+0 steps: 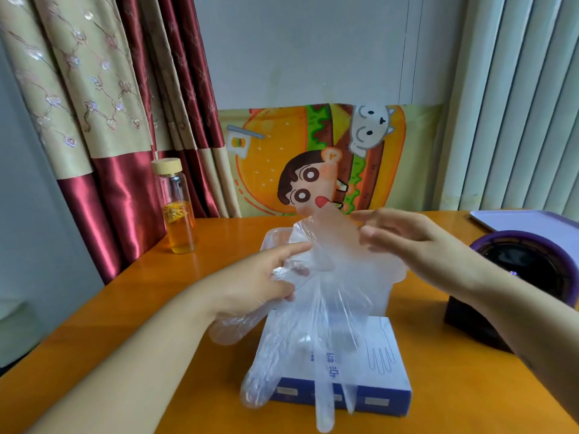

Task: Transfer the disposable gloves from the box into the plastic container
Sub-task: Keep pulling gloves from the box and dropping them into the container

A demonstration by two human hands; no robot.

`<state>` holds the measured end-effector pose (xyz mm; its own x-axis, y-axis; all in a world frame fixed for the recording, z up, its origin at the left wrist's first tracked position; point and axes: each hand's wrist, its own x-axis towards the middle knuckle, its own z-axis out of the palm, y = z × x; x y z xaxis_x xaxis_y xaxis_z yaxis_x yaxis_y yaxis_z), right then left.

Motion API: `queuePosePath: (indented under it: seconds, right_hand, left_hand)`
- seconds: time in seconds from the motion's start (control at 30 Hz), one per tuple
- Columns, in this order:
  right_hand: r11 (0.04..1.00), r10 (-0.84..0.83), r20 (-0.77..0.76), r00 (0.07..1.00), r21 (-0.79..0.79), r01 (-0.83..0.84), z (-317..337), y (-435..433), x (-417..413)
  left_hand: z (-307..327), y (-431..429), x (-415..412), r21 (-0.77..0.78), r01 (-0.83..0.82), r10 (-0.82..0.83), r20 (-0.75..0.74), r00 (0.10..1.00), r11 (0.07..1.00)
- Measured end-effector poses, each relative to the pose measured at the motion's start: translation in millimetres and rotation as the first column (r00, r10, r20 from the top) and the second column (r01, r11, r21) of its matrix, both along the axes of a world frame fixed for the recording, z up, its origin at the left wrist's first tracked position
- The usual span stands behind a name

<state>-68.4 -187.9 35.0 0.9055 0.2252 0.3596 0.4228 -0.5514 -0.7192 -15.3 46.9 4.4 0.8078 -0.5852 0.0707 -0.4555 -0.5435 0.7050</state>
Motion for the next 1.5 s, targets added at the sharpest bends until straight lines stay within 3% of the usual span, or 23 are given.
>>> queuePosePath:
  seconds: [0.1,0.17,0.27,0.37,0.47,0.57,0.63,0.7,0.8,0.9,1.0,1.03,1.07,1.1,1.17,1.2,1.3,1.5]
  right_hand:
    - [0.952,0.089,-0.046,0.995,-0.289,-0.099,2.3,9.0,1.9]
    - [0.936,0.086,0.001,0.996,-0.344,-0.080,2.5,12.1,7.4]
    - [0.960,-0.002,0.048,0.999,-0.280,0.015,2.6,12.7,21.0]
    - [0.987,-0.101,-0.042,0.994,-0.127,0.095,-0.8,11.5,39.5]
    - [0.998,-0.033,-0.230,0.973,-0.050,0.022,-0.4,9.9,52.6]
    - [0.998,-0.017,-0.250,0.968,-0.067,0.000,8.0,4.8,69.8]
    - [0.983,-0.121,-0.132,0.984,-0.153,0.101,15.8,0.7,84.7]
    - [0.926,-0.223,0.009,0.975,-0.310,0.214,19.4,-0.9,97.2]
    - [0.852,-0.284,0.054,0.957,-0.442,0.278,11.8,-2.6,112.5]
    - [0.760,-0.366,0.058,0.929,-0.558,0.334,-3.3,-7.0,121.4]
    - [0.665,-0.391,0.059,0.918,-0.671,0.327,-15.4,-10.7,122.4]
    - [0.613,-0.398,0.066,0.915,-0.723,0.319,-19.0,-11.5,121.9]
    - [0.543,-0.397,0.091,0.913,-0.779,0.313,-21.1,-11.2,120.1]
    - [0.465,-0.389,0.119,0.913,-0.831,0.306,-23.2,-12.0,119.8]
    - [0.341,-0.372,0.139,0.918,-0.899,0.275,-25.6,-13.2,118.8]
    - [0.312,-0.369,0.129,0.921,-0.915,0.254,-26.4,-13.2,118.8]
    - [0.278,-0.349,0.085,0.933,-0.942,0.189,-28.8,-11.1,119.2]
    - [0.114,-0.305,-0.010,0.952,-0.993,0.026,-32.8,-4.8,129.0]
  left_hand:
    - [3.1,3.2,4.0,-0.073,0.048,-0.053,-0.073,0.996,0.996]
    - [4.1,6.8,8.7,-0.111,0.087,-0.097,-0.089,0.991,0.990]
    - [3.0,12.8,15.9,-0.165,0.141,-0.162,-0.120,0.979,0.976]
    - [1.4,18.1,26.0,-0.230,0.162,-0.204,-0.170,0.964,0.960]
    - [4.6,19.8,38.3,-0.295,0.172,-0.247,-0.235,0.940,0.940]
    - [14.5,15.0,62.3,-0.235,0.137,-0.202,-0.280,0.939,0.962]
    - [25.2,8.6,86.8,-0.015,0.036,-0.038,-0.152,0.988,0.999]
    - [36.4,0.0,108.1,0.202,-0.105,0.088,0.094,0.992,0.974]
    - [40.0,-18.3,131.8,0.336,-0.247,0.126,0.343,0.931,0.909]
    - [36.4,-36.1,138.2,0.428,-0.436,0.047,0.669,0.742,0.792]
    - [35.3,-51.8,121.7,0.310,-0.371,-0.088,0.857,0.508,0.875]
    - [31.6,-56.6,116.5,0.364,-0.289,-0.186,0.847,0.498,0.885]
    - [25.5,-58.9,111.7,0.454,-0.198,-0.283,0.783,0.553,0.869]
    - [18.3,-60.2,109.9,0.550,-0.110,-0.349,0.659,0.667,0.828]
    - [6.1,-57.4,112.6,0.659,0.051,-0.305,0.278,0.911,0.751]
    - [2.5,-55.2,115.1,0.665,0.092,-0.238,0.133,0.962,0.741]
    - [0.5,-54.4,121.1,0.719,0.109,-0.134,-0.023,0.991,0.686]
    - [-8.2,-70.9,125.6,0.922,0.046,-0.172,0.022,0.985,0.384]
